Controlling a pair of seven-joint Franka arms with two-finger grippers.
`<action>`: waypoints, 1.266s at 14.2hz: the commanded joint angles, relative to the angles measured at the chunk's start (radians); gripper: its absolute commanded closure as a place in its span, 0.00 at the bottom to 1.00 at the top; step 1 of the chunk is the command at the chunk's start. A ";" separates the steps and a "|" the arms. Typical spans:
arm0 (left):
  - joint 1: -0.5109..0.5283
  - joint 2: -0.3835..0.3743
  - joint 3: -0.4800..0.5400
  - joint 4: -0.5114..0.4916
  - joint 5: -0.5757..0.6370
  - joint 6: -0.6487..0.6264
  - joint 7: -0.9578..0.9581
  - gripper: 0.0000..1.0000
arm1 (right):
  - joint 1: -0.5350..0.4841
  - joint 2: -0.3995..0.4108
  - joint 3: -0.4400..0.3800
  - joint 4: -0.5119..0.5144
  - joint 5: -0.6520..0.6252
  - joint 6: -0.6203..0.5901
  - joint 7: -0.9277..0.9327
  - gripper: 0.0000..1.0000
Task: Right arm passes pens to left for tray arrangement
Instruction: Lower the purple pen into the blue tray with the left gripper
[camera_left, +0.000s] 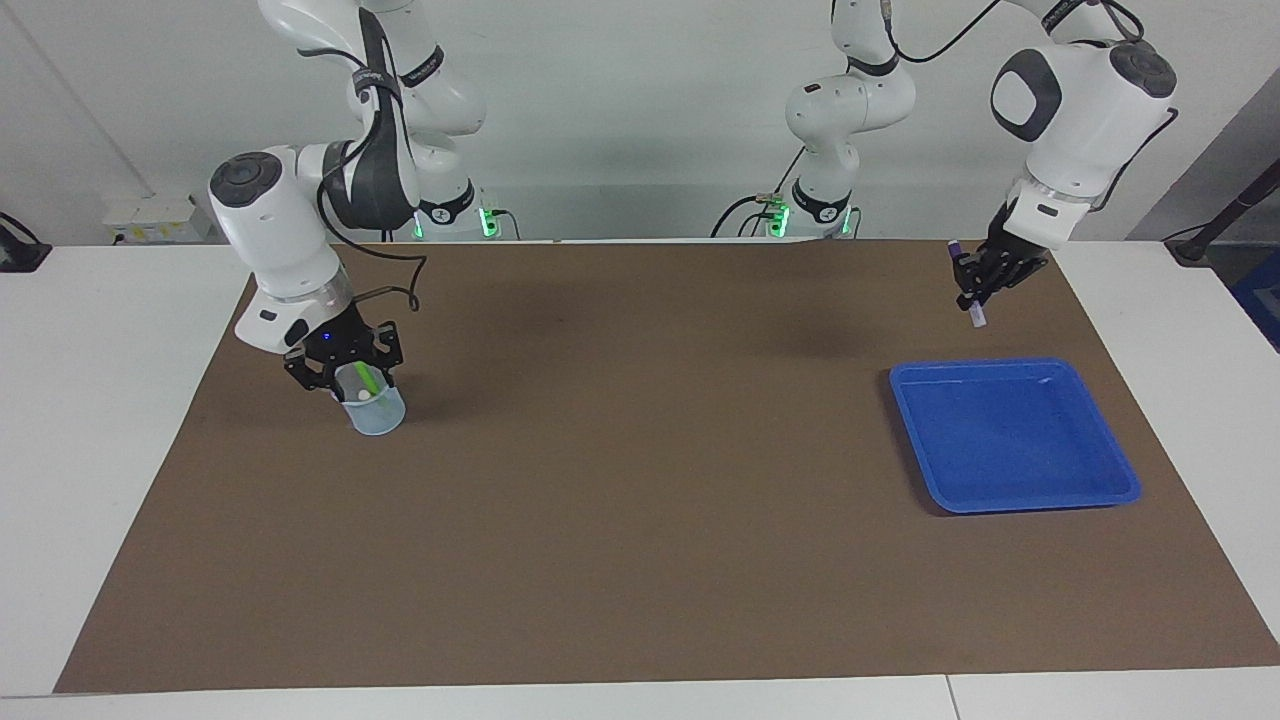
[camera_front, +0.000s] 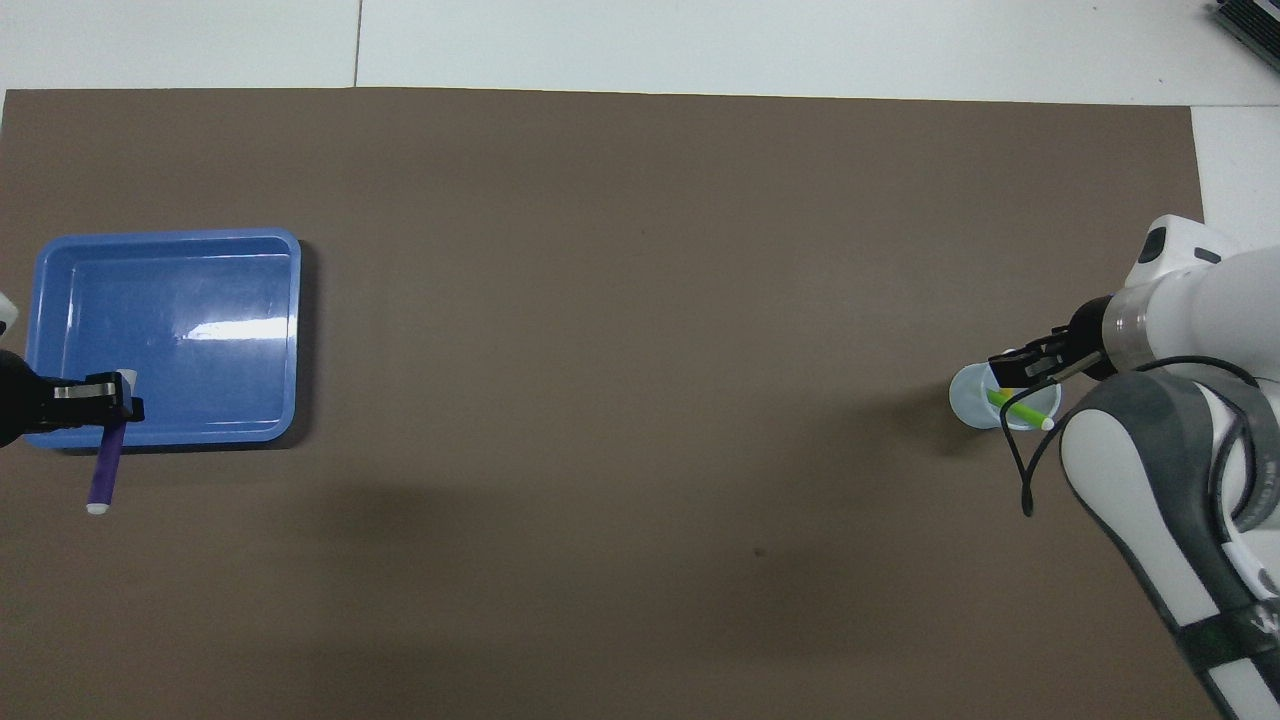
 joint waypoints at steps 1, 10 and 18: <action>0.015 0.059 -0.010 -0.012 0.015 0.094 0.020 1.00 | -0.002 0.002 0.006 0.003 -0.008 0.004 0.025 0.32; 0.015 0.263 -0.010 0.057 0.078 0.243 0.021 1.00 | -0.011 0.001 0.006 -0.046 -0.008 0.014 0.019 0.38; -0.001 0.427 -0.010 0.111 0.078 0.385 0.015 1.00 | -0.037 0.015 0.006 -0.055 -0.010 0.040 -0.026 0.45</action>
